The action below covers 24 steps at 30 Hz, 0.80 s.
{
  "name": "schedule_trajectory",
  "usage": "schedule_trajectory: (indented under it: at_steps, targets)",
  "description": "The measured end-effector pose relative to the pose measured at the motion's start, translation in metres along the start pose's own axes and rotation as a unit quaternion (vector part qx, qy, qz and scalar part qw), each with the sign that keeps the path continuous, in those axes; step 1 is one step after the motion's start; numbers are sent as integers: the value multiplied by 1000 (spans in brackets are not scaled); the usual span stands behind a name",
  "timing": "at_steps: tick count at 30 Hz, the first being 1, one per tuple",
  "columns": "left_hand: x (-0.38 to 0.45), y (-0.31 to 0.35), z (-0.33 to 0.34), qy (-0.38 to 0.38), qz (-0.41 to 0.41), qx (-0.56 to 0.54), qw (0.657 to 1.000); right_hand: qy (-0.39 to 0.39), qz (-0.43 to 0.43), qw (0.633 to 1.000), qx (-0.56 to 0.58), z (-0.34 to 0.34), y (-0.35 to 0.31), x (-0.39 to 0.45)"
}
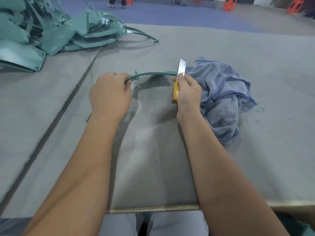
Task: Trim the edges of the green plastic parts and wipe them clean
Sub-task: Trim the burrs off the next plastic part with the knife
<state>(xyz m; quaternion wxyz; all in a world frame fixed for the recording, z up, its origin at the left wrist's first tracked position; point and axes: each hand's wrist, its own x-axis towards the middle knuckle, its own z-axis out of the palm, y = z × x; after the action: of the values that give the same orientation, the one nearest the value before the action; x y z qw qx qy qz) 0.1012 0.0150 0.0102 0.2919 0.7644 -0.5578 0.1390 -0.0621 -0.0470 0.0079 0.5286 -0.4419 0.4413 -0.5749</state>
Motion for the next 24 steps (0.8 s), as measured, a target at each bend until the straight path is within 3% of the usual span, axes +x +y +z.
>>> schedule_trajectory:
  at_steps: [5,12,24]
  targets:
    - [-3,11,6,-21,10,-46,999,14,-36,998,-53,2,6,2]
    - [1,9,13,20,-5,-36,999,98,-26,985,-141,-4,11,10]
    - [1,13,17,8,-20,12,1000,73,2,990,-124,-5,14,16]
